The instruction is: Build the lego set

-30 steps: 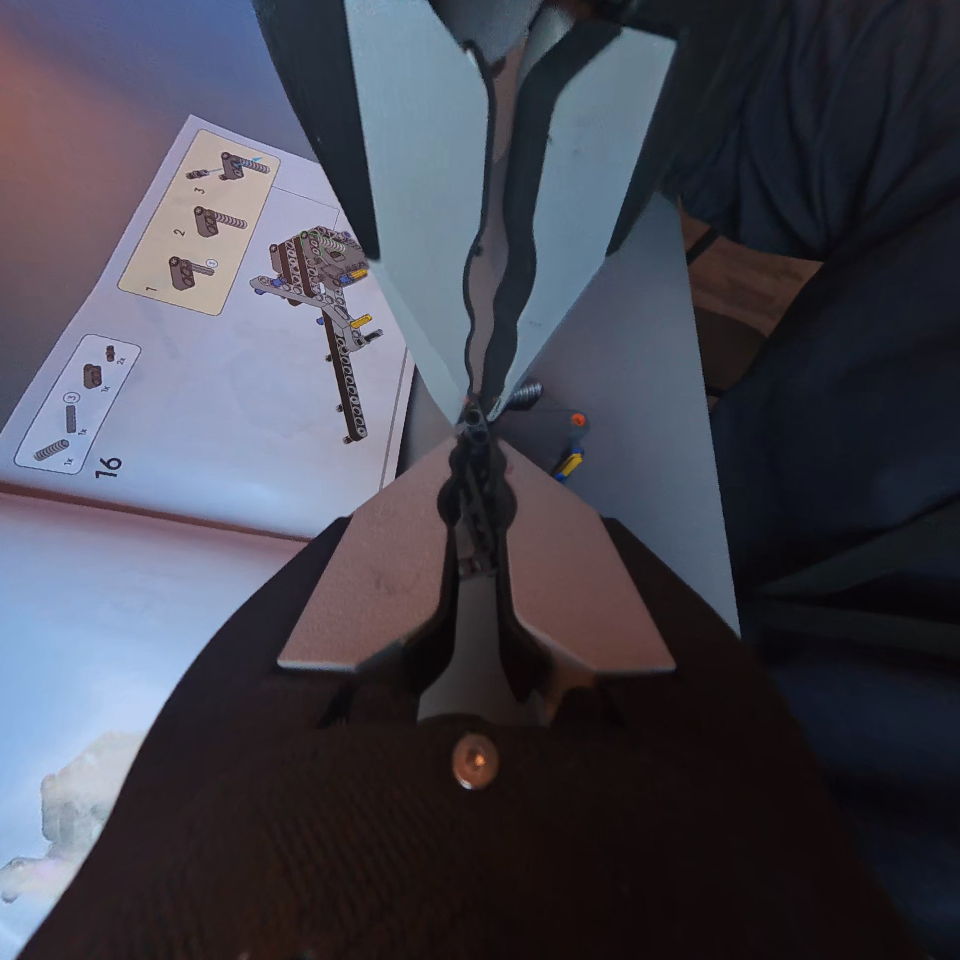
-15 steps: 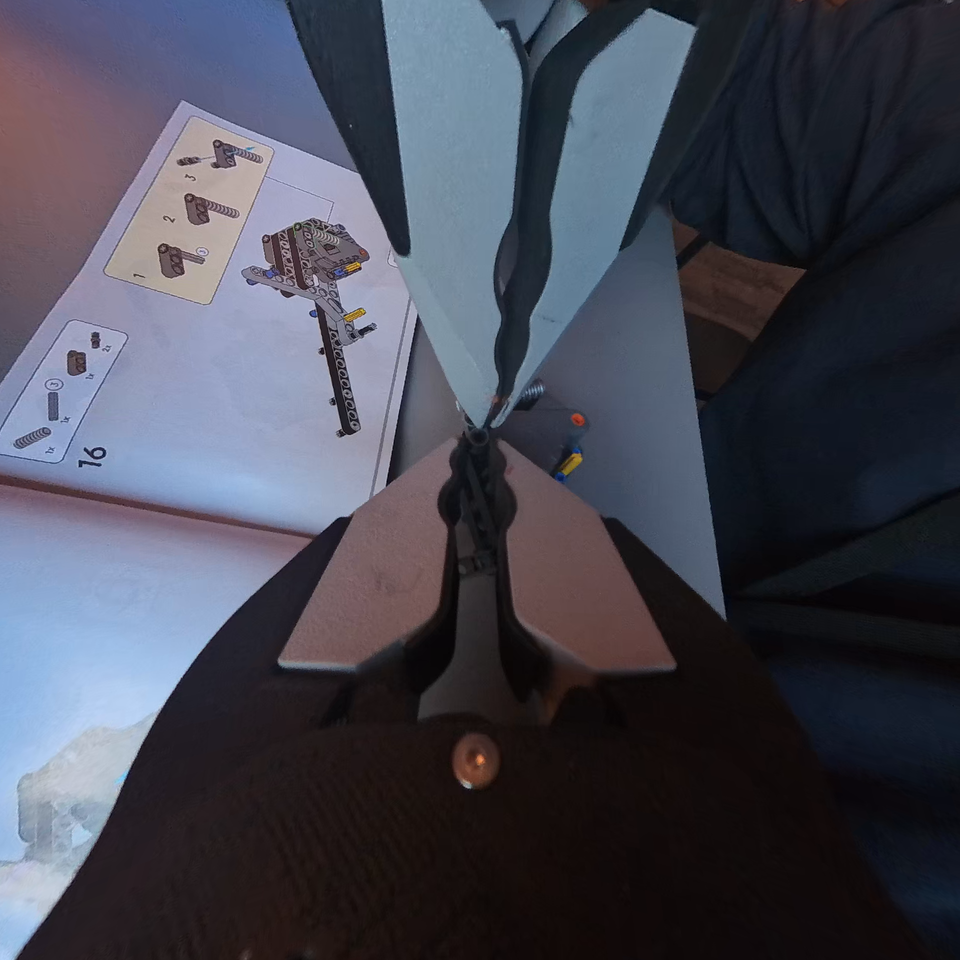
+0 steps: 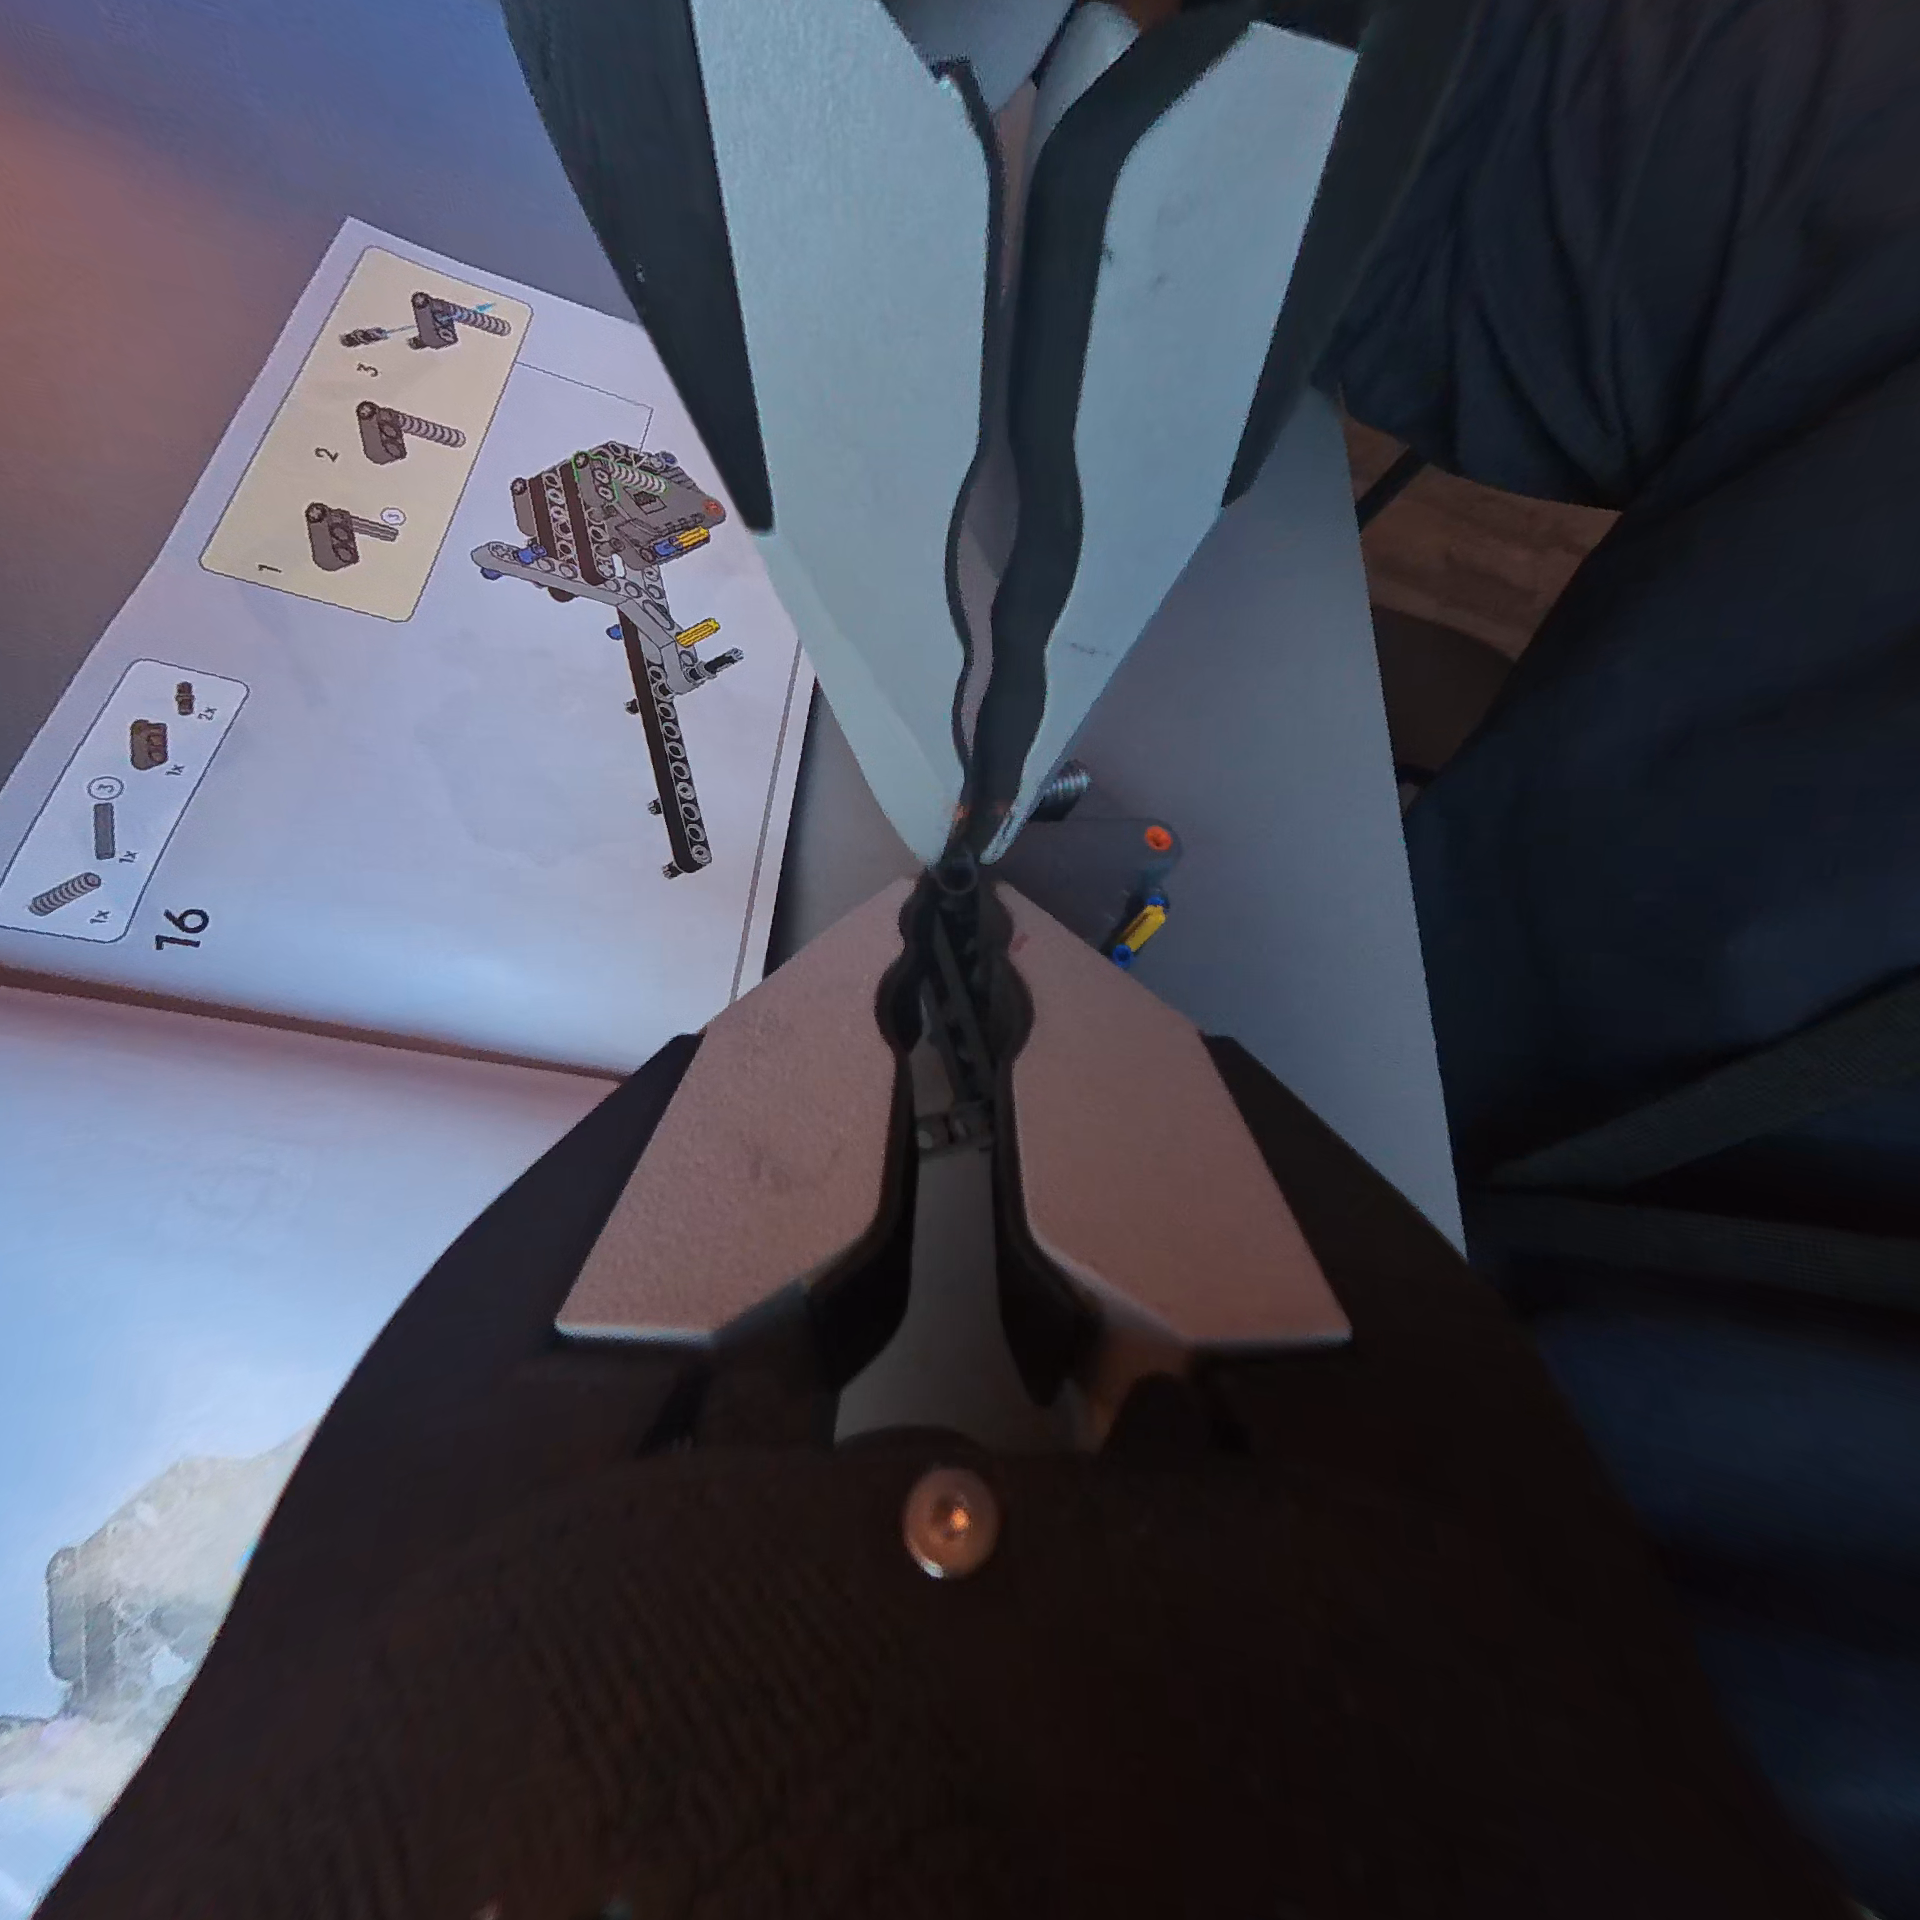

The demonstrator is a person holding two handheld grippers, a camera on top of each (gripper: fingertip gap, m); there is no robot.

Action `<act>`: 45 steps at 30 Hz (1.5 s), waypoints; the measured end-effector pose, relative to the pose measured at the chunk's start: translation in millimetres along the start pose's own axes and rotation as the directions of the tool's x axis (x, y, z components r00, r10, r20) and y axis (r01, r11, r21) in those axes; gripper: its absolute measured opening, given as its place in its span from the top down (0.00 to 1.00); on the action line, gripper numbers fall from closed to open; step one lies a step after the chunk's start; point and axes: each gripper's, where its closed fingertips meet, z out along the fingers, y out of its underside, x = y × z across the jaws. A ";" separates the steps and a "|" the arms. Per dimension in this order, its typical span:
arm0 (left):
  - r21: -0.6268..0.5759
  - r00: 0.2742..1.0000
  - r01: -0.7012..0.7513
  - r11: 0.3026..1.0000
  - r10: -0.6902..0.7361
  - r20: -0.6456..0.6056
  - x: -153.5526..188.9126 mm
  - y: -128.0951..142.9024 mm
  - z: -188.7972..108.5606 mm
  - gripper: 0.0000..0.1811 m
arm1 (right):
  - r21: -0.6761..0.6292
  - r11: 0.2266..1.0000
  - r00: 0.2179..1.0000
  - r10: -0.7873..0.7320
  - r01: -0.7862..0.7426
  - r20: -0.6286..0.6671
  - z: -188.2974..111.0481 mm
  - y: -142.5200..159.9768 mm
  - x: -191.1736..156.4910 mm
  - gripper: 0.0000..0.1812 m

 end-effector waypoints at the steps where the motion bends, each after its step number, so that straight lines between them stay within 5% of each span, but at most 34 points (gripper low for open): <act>1: -0.002 1.000 -0.001 1.000 0.001 -0.001 0.5 0.2 0.1 0.97 | -0.003 1.000 1.000 0.000 0.000 0.001 0.3 0.0 -0.5 0.99; 45: -0.030 0.995 -0.094 0.995 0.094 0.021 6.6 3.1 0.0 0.97 | -0.052 0.999 1.000 -0.016 0.015 -0.025 3.9 -0.3 -7.3 0.97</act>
